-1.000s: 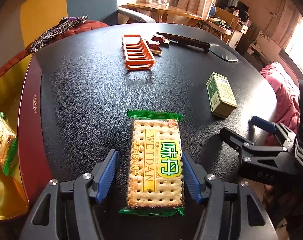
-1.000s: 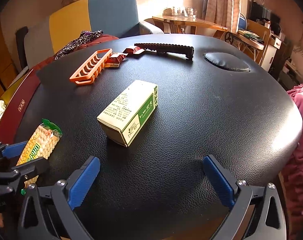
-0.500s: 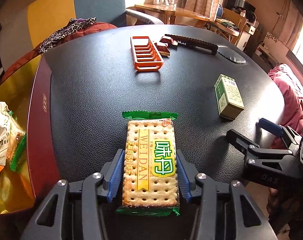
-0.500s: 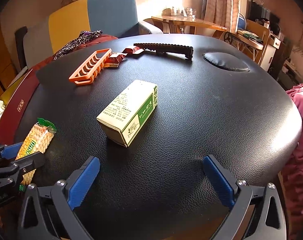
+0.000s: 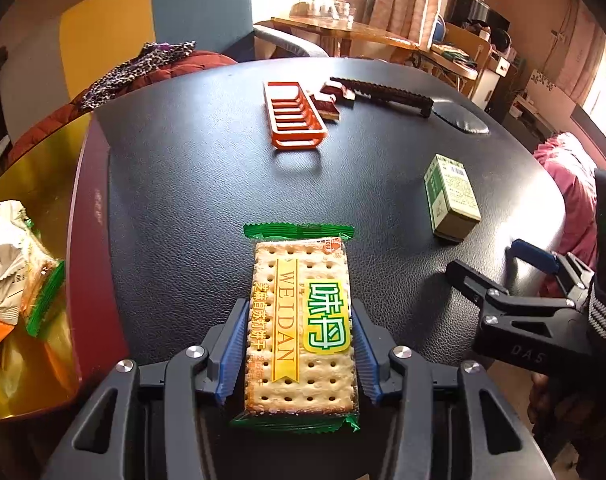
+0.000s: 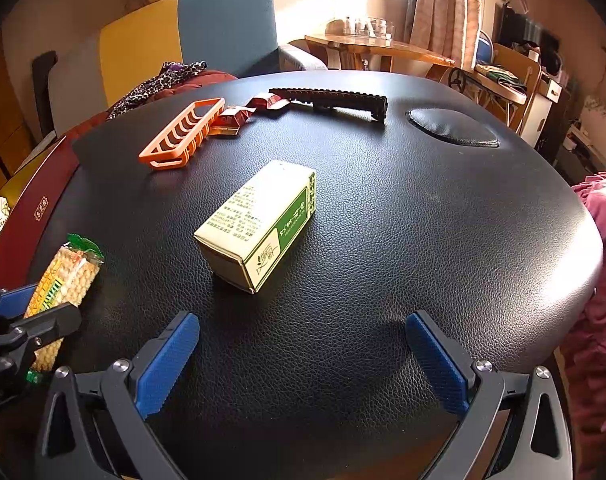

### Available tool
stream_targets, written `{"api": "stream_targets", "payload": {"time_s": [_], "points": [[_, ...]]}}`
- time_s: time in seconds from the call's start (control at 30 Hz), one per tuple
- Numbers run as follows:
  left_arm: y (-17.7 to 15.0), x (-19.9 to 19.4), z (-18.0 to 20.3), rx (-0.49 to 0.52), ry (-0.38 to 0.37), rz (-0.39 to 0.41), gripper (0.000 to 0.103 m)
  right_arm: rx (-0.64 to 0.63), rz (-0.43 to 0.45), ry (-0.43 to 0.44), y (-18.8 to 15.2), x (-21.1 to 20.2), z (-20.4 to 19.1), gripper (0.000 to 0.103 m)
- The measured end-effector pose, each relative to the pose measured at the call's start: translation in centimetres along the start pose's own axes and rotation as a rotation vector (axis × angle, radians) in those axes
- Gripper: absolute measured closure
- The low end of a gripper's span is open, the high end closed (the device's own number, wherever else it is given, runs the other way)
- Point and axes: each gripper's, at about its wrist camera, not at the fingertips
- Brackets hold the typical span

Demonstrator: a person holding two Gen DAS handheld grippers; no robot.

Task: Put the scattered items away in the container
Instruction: 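Carry the WEIDAN cracker pack over the gold tray with the left gripper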

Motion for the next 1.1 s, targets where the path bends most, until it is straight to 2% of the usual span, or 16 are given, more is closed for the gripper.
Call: {"api": "stream_targets", "payload": {"time_s": [0.13,0.23,0.3,0.43,0.53,0.6,0.63,0.87,1.1], "points": [[0.1,-1.9,-0.6,-0.015,-0.016,0.049,0.054,0.024,0.000,0.012,0.2,-0.2,0.2,0.000],[0.4,-3.6,-1.8,-0.056,-0.041,0.087,0.054,0.123,0.012,0.072,0.8,-0.8,1.1,0.003],[0.6,-5.0,-3.0,-0.080,-0.028,0.127,0.054,0.185,0.024,0.119,1.3,-1.2,1.6,0.005],[0.9,-7.6,-6.1,-0.132,0.010,0.197,0.054,0.199,0.028,0.123,2.8,-0.9,0.9,0.007],[1.0,-8.8,-9.3,-0.193,0.050,0.227,0.054,0.185,0.009,0.094,4.0,0.2,0.1,0.018],[1.1,-8.9,-11.8,-0.239,0.081,0.227,0.054,0.168,-0.016,0.066,4.7,1.2,-0.4,0.031],[1.1,-8.9,-12.8,-0.257,0.096,0.223,0.054,0.165,-0.029,0.053,4.9,1.7,-0.5,0.032],[-0.1,-8.5,-18.5,-0.366,0.161,0.211,0.054,0.166,-0.047,0.019,5.5,2.7,-0.7,0.032],[-1.4,-8.2,-20.9,-0.408,0.196,0.201,0.054,0.135,-0.046,-0.007,5.6,3.1,-1.0,0.033]]}}
Point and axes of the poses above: each gripper's, at about its wrist camera, not at the fingertips, and x roughly the way its jaws point, z to its right, y to its top, and after that the axes turned 5 degrees about y, right-handed
